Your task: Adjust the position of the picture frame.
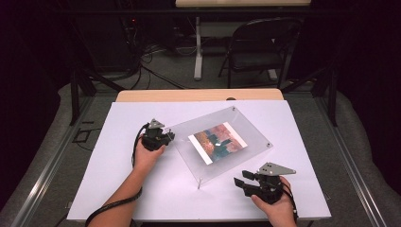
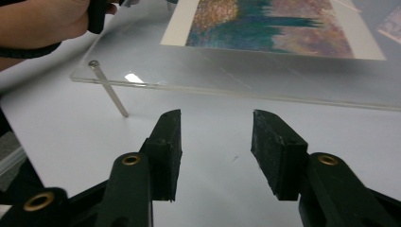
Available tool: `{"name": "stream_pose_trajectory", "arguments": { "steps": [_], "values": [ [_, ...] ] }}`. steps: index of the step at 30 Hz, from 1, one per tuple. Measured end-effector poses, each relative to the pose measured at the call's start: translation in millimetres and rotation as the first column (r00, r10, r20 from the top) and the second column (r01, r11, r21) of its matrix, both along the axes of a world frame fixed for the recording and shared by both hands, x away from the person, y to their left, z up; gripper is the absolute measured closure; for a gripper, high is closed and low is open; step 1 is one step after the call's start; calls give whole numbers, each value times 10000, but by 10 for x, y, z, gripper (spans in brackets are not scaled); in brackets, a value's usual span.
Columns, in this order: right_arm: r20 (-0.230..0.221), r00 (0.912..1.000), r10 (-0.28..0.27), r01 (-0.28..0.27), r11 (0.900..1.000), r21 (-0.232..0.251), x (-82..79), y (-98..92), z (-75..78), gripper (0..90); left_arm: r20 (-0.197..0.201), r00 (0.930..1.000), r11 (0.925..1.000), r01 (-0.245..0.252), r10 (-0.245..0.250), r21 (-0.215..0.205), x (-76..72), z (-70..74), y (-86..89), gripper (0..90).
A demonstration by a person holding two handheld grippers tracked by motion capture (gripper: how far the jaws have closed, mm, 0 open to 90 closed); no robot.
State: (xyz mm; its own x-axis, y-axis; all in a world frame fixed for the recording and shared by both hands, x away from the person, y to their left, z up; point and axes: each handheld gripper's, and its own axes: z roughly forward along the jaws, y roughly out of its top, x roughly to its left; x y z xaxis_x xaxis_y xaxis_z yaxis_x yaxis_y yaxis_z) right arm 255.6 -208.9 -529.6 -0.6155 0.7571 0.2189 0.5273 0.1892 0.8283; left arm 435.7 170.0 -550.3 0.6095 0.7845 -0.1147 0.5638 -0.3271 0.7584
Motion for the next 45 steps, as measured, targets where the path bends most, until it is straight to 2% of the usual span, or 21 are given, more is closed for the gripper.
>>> {"name": "stream_pose_trajectory", "arguments": {
  "steps": [5,10,15,17,23,25,30,34,38,41,45],
  "values": [
    [-8,9993,387,-387,9992,35,-58,108,0,563,80,9999,9998,144,-143,-122,-83,106,10,830],
    [-201,9963,832,-834,9965,-80,-110,257,-37,565,58,9992,9990,399,-398,-225,-171,229,24,829],
    [-266,9920,1233,-1234,9924,-16,-83,397,-69,567,-17,9984,9975,560,-561,-441,-232,316,35,826],
    [-365,9891,1425,-1427,9898,-44,-66,445,-87,566,-31,9983,9973,578,-580,-456,-248,316,38,827],
    [-477,9784,2009,-1985,9788,512,-37,605,-105,579,-69,9980,9972,618,-621,-410,-286,290,48,827],
    [-240,9781,2069,-2058,9776,435,-31,634,-97,604,-28,9980,9972,634,-636,-406,-298,287,49,828],
    [-452,9744,2204,-2183,9748,470,-19,661,-104,694,-104,9983,9975,567,-572,-430,-312,266,54,828],
    [-561,9628,2645,-2609,9632,641,-39,698,-103,718,-96,9983,9972,571,-577,-472,-314,261,58,827],
    [-455,9607,2739,-2722,9614,405,-43,758,-106,748,-99,9984,9972,550,-555,-504,-328,263,57,828],
    [-424,9619,2700,-2688,9627,308,-20,800,-125,805,-90,9981,9971,601,-606,-475,-344,262,62,828],
    [-331,9571,2879,-2871,9575,254,-14,818,-127,847,-114,9981,9971,606,-612,-460,-360,260,66,829]
  ]
}}
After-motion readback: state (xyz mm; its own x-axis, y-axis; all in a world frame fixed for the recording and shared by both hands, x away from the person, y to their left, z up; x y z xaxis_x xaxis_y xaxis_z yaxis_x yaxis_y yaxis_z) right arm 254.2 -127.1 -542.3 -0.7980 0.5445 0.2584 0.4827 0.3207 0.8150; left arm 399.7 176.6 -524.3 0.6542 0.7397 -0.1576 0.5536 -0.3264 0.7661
